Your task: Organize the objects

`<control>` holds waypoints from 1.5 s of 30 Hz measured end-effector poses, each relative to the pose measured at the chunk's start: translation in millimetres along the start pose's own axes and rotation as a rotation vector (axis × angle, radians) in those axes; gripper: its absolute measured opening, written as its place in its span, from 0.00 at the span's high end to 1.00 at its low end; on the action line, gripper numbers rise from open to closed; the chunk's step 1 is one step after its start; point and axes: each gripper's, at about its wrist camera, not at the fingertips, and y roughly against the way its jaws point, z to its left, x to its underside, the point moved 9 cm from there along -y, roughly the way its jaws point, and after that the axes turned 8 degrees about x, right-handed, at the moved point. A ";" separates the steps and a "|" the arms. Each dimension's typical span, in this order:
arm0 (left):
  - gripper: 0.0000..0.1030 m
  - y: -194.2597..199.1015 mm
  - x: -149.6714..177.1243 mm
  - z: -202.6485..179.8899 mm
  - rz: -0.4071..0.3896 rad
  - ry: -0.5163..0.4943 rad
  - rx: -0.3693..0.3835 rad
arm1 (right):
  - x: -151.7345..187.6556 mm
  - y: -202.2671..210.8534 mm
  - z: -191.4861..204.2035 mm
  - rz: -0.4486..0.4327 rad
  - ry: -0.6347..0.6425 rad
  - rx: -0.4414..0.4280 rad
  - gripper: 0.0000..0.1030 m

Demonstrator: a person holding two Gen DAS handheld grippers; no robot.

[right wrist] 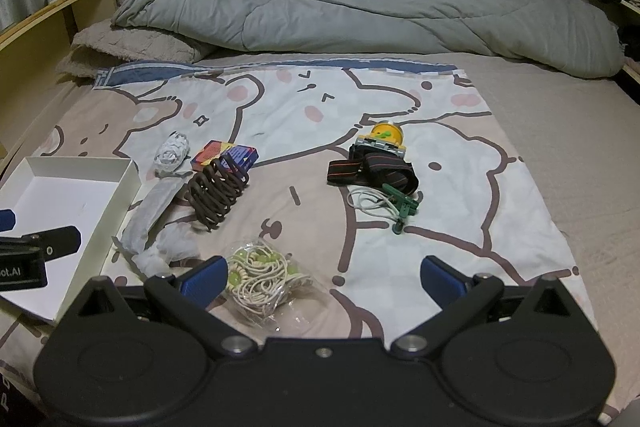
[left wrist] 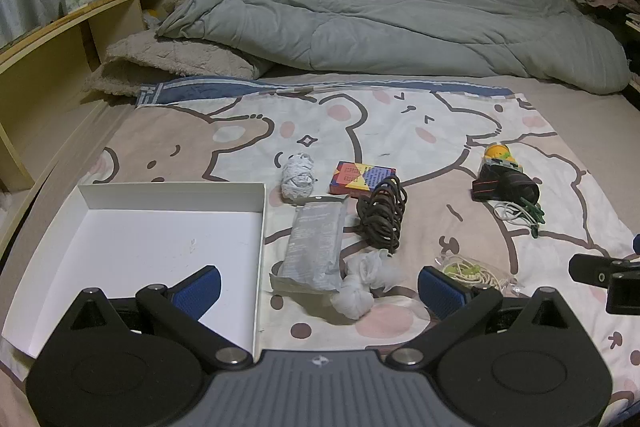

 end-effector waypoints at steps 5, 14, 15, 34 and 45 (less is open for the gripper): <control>0.00 0.0 0.0 -0.3 0.000 -0.001 0.002 | 0.5 0.7 0.9 0.000 0.001 0.000 0.00; 0.00 -0.1 0.1 -0.7 0.000 -0.004 0.004 | 1.4 0.8 2.7 0.004 0.000 -0.001 0.00; 0.00 -0.2 0.1 -0.7 0.000 -0.005 0.005 | 1.4 0.9 2.7 0.005 0.000 -0.001 0.00; 0.00 2.1 1.0 0.0 0.001 -0.010 0.011 | 1.6 1.1 3.3 0.011 -0.004 -0.005 0.00; 0.00 1.7 1.2 0.1 0.001 -0.012 0.012 | 1.6 1.2 3.4 0.012 -0.004 -0.005 0.00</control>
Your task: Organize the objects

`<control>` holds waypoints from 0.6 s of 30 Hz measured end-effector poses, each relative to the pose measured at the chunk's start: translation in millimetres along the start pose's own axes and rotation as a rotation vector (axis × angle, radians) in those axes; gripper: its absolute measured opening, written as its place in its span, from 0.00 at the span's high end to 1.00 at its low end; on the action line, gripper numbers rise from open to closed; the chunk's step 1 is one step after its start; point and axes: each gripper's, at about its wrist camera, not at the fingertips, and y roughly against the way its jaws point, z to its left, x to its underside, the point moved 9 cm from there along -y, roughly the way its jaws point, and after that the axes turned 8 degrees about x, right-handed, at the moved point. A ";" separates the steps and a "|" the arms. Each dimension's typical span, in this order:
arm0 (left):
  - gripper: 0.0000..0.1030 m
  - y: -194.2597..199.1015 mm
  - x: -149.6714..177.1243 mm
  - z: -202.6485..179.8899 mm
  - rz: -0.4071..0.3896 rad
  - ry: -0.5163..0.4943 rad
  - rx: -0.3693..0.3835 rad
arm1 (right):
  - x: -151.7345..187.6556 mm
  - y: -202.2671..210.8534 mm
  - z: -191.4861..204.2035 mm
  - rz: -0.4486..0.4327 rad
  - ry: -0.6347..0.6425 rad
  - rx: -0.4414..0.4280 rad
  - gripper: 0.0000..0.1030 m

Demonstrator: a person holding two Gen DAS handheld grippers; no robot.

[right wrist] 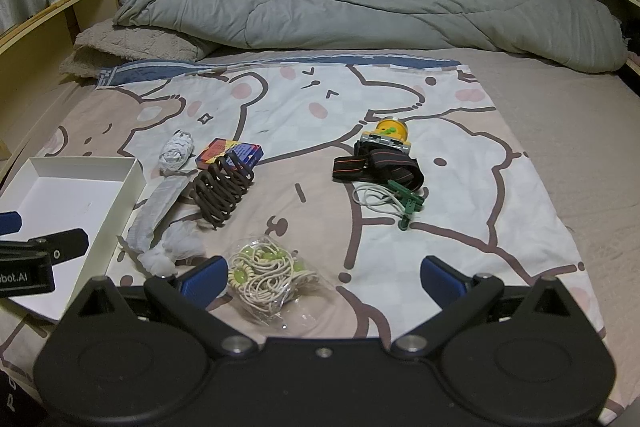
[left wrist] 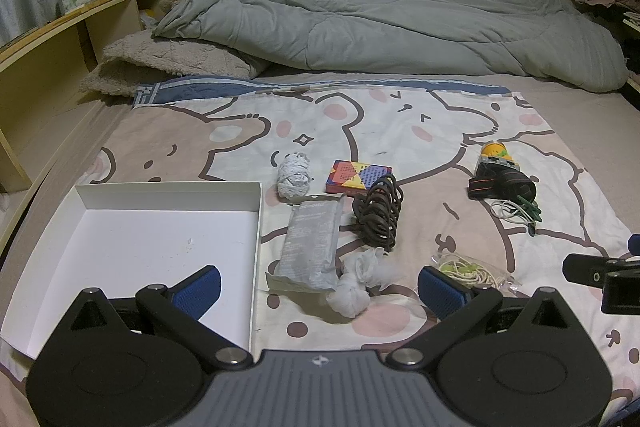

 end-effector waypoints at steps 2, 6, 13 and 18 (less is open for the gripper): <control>0.00 0.1 0.0 -0.1 0.000 0.000 0.001 | -0.1 -0.2 -0.3 0.000 -0.001 0.000 0.00; 0.00 -1.8 -0.6 -1.6 -0.001 -0.002 0.001 | 0.0 0.2 0.3 0.000 0.000 -0.002 0.00; 0.00 -1.6 -0.7 -2.0 -0.001 -0.002 0.003 | -0.4 0.0 0.2 0.001 -0.001 -0.003 0.00; 0.00 -1.7 -0.6 -1.8 0.000 -0.004 0.004 | 0.9 1.5 4.5 0.003 -0.004 -0.006 0.00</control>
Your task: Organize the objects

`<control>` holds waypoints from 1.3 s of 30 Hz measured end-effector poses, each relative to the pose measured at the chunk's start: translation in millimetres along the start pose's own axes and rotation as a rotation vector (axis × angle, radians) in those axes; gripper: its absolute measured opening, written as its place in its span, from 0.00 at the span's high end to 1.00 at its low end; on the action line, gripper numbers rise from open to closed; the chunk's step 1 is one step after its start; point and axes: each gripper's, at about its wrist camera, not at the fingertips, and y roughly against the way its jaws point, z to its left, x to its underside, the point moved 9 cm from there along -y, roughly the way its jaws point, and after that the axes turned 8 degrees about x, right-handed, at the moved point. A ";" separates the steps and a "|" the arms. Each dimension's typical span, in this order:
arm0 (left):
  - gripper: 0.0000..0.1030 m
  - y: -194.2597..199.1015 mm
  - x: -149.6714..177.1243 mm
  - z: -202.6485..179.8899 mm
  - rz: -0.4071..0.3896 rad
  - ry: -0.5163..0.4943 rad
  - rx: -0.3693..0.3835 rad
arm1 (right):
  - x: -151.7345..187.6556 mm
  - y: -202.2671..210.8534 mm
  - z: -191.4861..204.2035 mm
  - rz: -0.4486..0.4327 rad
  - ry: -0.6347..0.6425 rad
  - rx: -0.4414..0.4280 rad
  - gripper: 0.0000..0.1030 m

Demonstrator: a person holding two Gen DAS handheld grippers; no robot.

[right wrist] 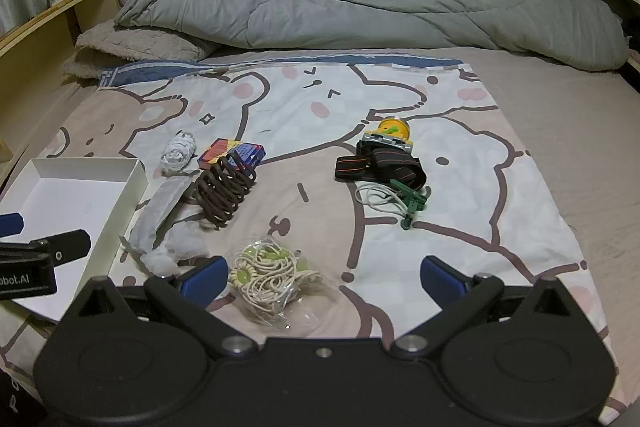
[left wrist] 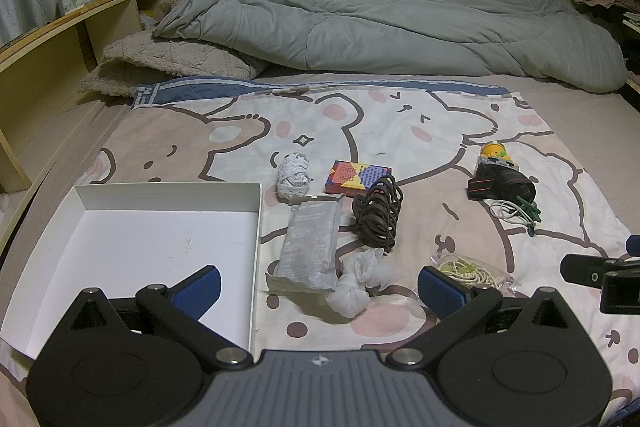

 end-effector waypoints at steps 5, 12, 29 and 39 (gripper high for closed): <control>0.00 -0.6 0.0 -1.6 0.001 0.001 0.000 | -0.4 -0.1 -0.1 0.001 -0.001 0.000 0.00; 0.00 -3.0 0.9 -6.3 0.002 -0.004 0.024 | -4.7 1.0 -2.3 -0.028 -0.005 -0.003 0.00; 0.00 -16.7 -60.7 -7.0 -0.103 -0.120 0.062 | -53.0 -7.4 2.8 -0.104 0.009 -0.161 0.00; 0.10 -71.8 -58.0 -9.9 -0.006 -0.183 0.122 | -65.3 -48.4 11.4 -0.090 0.047 -0.294 0.00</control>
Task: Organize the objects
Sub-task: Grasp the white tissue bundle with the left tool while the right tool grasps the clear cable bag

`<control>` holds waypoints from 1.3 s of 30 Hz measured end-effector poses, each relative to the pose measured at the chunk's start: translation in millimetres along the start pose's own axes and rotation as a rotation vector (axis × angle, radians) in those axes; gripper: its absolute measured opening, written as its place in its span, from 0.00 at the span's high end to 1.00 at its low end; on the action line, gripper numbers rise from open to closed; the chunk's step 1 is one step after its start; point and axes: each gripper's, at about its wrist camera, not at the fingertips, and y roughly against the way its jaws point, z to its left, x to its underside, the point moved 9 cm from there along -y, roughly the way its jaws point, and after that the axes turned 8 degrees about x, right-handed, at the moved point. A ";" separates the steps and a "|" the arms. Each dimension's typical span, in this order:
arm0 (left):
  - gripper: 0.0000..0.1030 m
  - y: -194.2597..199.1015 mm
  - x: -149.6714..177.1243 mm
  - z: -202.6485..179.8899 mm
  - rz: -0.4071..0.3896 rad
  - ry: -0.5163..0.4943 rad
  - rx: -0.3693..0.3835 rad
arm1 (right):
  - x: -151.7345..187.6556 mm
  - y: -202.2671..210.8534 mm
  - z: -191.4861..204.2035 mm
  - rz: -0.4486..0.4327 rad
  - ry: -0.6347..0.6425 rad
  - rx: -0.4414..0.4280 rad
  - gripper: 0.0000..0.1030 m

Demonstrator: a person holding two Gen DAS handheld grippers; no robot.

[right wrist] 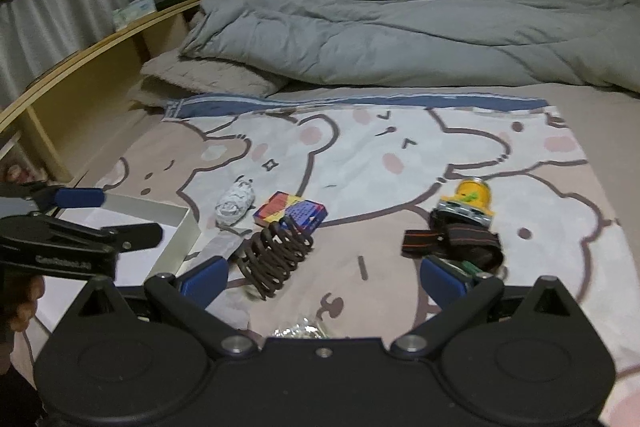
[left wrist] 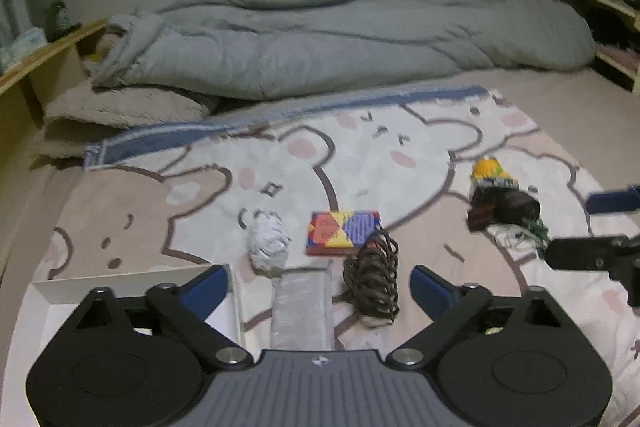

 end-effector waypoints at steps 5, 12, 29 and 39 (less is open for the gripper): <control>0.22 -16.5 13.5 -5.8 0.076 0.038 0.120 | 9.3 -24.7 3.0 0.036 0.051 -0.087 0.01; 0.40 -28.9 33.0 -15.0 0.147 -0.001 0.212 | 38.9 -64.0 8.4 0.167 0.094 -0.220 0.05; 0.45 -58.9 66.8 -22.1 0.307 -0.081 0.254 | 82.8 -56.9 39.5 0.398 0.138 -0.412 0.08; 0.51 -85.9 86.0 -23.9 0.404 -0.130 0.224 | 96.7 -77.2 45.3 0.423 0.313 -0.225 0.17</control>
